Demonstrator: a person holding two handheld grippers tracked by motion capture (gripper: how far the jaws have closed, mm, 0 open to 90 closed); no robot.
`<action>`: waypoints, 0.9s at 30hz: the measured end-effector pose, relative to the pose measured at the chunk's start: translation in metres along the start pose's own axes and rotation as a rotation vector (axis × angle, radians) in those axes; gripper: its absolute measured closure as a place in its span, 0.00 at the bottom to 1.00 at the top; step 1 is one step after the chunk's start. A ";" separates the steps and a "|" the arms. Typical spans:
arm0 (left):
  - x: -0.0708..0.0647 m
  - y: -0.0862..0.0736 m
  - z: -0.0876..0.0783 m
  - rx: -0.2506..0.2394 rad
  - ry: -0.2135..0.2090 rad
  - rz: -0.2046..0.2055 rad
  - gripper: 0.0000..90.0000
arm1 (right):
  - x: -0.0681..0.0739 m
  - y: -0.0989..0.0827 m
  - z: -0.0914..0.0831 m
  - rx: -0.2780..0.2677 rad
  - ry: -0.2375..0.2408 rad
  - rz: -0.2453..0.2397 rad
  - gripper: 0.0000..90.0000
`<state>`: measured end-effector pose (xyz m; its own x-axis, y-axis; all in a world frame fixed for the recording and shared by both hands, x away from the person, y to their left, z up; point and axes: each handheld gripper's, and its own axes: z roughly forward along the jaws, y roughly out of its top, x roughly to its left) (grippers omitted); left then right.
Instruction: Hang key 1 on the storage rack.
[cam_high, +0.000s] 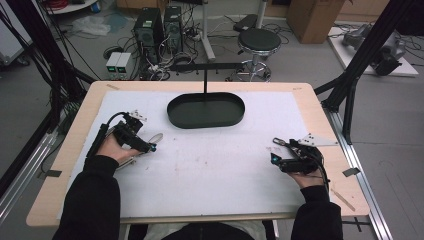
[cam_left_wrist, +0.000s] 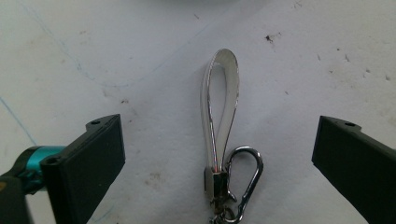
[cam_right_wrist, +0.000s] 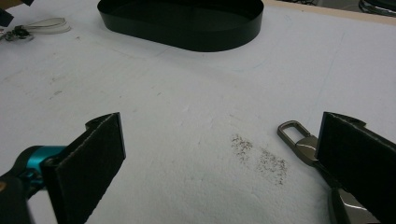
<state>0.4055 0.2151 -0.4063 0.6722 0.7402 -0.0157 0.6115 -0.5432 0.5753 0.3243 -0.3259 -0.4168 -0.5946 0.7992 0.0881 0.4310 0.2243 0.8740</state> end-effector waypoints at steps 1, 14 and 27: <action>0.001 0.000 0.002 0.006 -0.003 -0.002 0.06 | 0.000 0.000 0.000 -0.002 -0.002 -0.004 0.01; -0.005 0.001 0.021 0.048 0.018 0.041 0.27 | 0.000 0.000 0.001 -0.003 -0.012 -0.011 0.01; -0.001 0.001 0.022 0.046 0.009 -0.034 0.72 | 0.001 -0.001 0.002 0.009 -0.014 -0.017 0.01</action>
<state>0.4147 0.2049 -0.4231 0.6473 0.7617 -0.0272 0.6523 -0.5352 0.5367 0.3249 -0.3239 -0.4185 -0.5919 0.8032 0.0665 0.4275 0.2430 0.8708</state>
